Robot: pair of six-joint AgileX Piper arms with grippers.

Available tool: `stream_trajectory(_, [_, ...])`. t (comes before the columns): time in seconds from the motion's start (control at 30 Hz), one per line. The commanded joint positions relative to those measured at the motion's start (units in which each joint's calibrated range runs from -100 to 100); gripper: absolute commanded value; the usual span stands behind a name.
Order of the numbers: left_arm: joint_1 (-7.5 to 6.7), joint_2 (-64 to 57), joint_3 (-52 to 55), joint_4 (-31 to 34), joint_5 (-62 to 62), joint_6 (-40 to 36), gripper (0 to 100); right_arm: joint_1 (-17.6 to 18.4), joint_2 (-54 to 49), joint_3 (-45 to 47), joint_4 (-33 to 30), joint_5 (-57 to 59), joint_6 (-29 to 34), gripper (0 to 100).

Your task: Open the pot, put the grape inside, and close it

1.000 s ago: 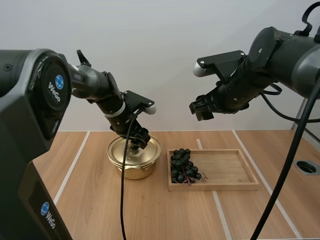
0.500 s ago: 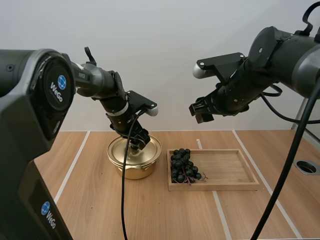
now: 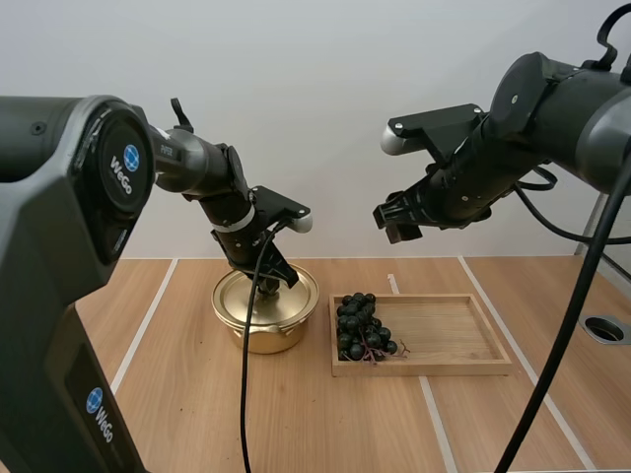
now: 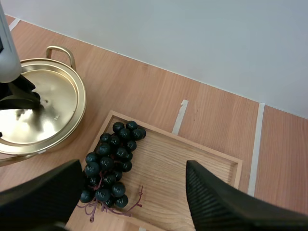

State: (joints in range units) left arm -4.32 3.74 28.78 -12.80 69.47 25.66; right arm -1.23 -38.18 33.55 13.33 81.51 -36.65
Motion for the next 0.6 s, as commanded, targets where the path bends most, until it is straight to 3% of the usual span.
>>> stream_trajectory(0.0, [-0.14, 0.78, 0.25, 0.70, -0.61, -0.29, 0, 0.06, -0.53, -0.30, 0.52, 0.19, -0.38, 100])
stream_trajectory(0.23, [-0.14, -0.83, -0.60, 1.28, 1.61, -0.29, 0, 0.06, -0.53, -0.30, 0.52, 0.19, -0.26, 100])
stream_trajectory(0.57, [-0.14, -10.49, -10.23, 1.33, 9.92, -1.42, 0, 0.06, -0.40, -0.30, 0.52, 5.45, 0.16, 100])
